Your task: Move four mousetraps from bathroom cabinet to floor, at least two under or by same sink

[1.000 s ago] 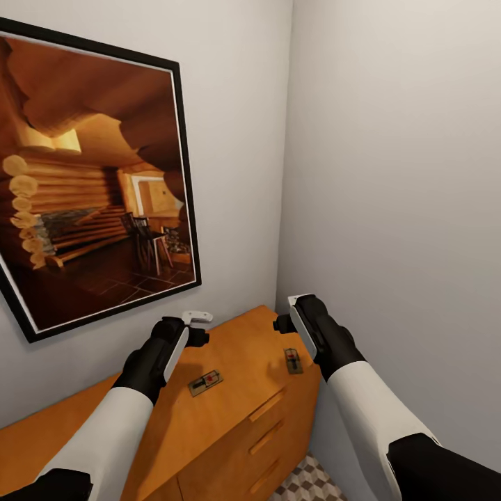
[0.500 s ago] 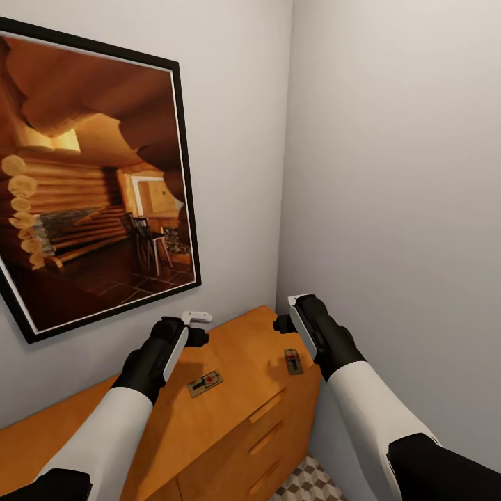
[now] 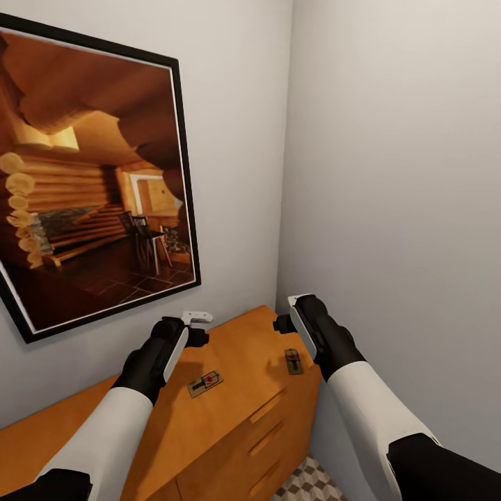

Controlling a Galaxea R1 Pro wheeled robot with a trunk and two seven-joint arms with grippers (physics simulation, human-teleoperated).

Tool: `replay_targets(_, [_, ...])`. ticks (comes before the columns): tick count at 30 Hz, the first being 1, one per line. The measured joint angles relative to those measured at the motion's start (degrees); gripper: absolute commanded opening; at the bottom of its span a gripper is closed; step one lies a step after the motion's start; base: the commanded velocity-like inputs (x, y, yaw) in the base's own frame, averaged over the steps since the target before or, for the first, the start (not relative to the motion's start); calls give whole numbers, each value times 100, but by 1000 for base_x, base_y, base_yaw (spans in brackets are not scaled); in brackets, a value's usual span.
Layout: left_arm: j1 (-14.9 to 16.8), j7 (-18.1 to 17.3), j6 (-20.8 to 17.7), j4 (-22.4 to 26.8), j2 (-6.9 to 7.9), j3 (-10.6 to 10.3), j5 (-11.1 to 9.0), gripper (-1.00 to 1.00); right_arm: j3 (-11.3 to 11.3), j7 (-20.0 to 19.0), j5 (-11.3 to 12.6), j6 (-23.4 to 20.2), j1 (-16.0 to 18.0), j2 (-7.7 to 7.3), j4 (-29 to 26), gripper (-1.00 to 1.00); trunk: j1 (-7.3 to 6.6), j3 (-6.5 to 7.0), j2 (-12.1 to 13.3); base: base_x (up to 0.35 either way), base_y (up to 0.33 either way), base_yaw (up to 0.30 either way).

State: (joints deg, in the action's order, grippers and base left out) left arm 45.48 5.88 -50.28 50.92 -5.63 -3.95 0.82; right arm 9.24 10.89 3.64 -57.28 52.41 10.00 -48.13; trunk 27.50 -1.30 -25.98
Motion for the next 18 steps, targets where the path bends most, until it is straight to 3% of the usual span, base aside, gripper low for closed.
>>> replay_targets(6, [0, 0, 0, 0, 0, 0, 0, 100, 0, 0, 0, 0, 0, 0, 0, 100, 132, -108, -242, 0, 0, 0])
replay_targets(18, [0, 0, 0, 0, 0, 0, 0, 100, 0, 13, 0, -4, 0, 0, 0, 100, 133, -109, -244, 0, 0, 0])
